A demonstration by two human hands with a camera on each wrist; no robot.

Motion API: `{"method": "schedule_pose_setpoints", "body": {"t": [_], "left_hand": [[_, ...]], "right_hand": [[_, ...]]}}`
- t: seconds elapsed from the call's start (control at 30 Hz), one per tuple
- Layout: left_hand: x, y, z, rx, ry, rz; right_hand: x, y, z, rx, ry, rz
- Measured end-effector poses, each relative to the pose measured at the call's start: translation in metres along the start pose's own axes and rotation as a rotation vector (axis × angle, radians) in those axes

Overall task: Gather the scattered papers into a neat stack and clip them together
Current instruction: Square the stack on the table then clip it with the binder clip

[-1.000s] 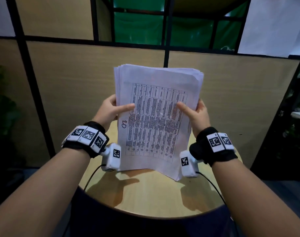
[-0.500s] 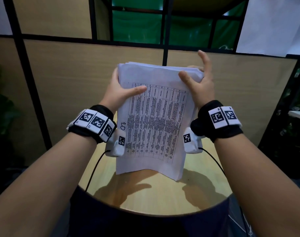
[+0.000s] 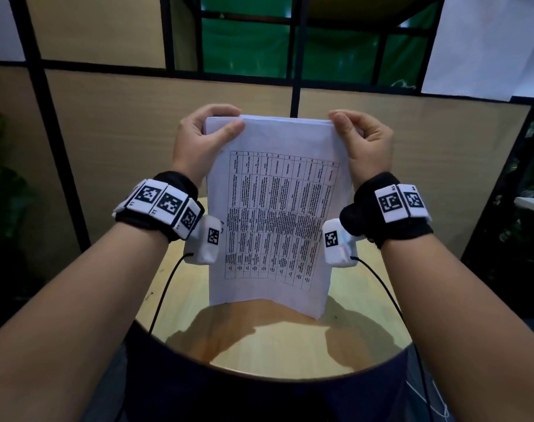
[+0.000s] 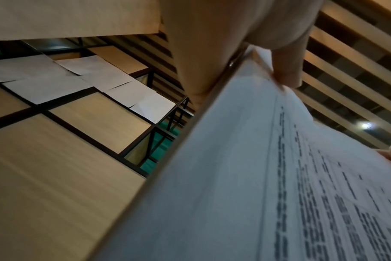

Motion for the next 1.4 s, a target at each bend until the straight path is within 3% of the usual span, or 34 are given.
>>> {"method": "schedule_pose_setpoints", "body": {"t": [0.23, 0.3, 0.4, 0.47, 0.6, 0.73, 1.0, 1.13, 1.23, 1.33, 1.4], "left_hand": [[0.001, 0.005, -0.006, -0.048, -0.042, 0.005], [0.023, 0.003, -0.001, 0.063, -0.141, -0.104], [0.070, -0.028, 0.025, 0.363, -0.311, -0.371], [0.088, -0.049, 0.037, 0.434, -0.293, -0.471], [0.092, -0.042, 0.033, 0.247, -0.256, -0.455], [0.081, -0.021, 0.019, 0.110, -0.200, -0.397], [0.105, -0.064, 0.018, 0.078, -0.198, -0.476], [0.101, -0.050, 0.014, 0.028, -0.122, -0.454], [0.074, -0.026, -0.011, -0.086, 0.042, -0.290], [0.041, -0.009, -0.020, -0.073, 0.329, -0.083], [0.035, -0.006, -0.008, 0.046, 0.446, -0.077]], "right_hand": [[-0.002, 0.001, -0.005, -0.033, 0.014, 0.040], [-0.017, -0.006, -0.007, 0.024, 0.028, 0.137], [-0.063, -0.040, 0.002, 0.163, 0.211, 0.383], [-0.086, -0.063, 0.009, 0.189, 0.265, 0.505], [-0.086, -0.062, 0.004, 0.044, 0.136, 0.514], [-0.069, -0.040, 0.009, 0.033, 0.106, 0.454], [-0.109, -0.082, 0.000, 0.061, -0.013, 0.547], [-0.097, -0.066, -0.002, 0.035, 0.016, 0.445], [-0.067, -0.038, 0.006, 0.072, 0.017, 0.290], [-0.037, -0.022, 0.029, 0.273, -0.180, 0.141], [-0.020, -0.021, 0.051, 0.459, -0.527, -0.024]]}}
Point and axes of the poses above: each hand's wrist, its own y-axis towards the middle knuckle, its own z-axis out of the palm, x = y × z, the point moved 10 cm from there along y, towards the middle knuckle, and after that the axes turned 3 degrees about y, right-handed, at the moved point
